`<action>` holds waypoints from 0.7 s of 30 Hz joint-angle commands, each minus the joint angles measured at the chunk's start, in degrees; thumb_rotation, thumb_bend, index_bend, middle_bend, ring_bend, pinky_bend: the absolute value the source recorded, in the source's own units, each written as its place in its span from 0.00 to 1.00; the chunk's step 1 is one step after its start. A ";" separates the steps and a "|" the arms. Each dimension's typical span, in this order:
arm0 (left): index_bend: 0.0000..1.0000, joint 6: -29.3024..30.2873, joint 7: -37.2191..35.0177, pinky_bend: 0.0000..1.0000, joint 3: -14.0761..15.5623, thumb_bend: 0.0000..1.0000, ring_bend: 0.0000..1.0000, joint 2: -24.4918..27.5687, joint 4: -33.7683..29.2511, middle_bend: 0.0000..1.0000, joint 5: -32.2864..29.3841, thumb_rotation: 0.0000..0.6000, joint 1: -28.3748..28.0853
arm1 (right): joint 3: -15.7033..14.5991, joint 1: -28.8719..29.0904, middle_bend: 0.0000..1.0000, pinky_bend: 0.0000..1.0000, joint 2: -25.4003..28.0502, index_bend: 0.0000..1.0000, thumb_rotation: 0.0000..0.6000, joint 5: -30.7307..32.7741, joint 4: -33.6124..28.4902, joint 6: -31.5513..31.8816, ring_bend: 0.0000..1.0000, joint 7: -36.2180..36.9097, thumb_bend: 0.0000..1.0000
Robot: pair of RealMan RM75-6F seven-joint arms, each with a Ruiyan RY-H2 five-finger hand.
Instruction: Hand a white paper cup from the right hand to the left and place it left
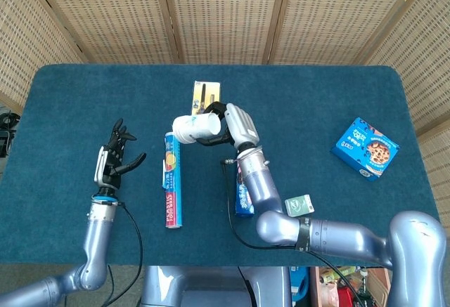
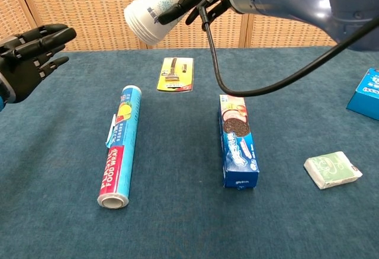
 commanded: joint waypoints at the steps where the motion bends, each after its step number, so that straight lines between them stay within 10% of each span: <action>1: 0.50 0.17 1.49 0.00 -1.03 0.10 0.00 -1.57 1.38 0.00 -0.43 1.00 -1.49 | -0.27 -0.24 0.63 0.70 0.17 0.75 1.00 -0.03 -0.15 0.04 0.48 0.05 0.29; 21: 0.51 -3.28 5.21 0.00 -3.16 0.27 0.00 -7.94 6.49 0.00 -1.95 1.00 -7.83 | -1.30 -1.56 0.63 0.70 1.56 0.75 1.00 -0.49 -1.16 -0.17 0.48 0.97 0.29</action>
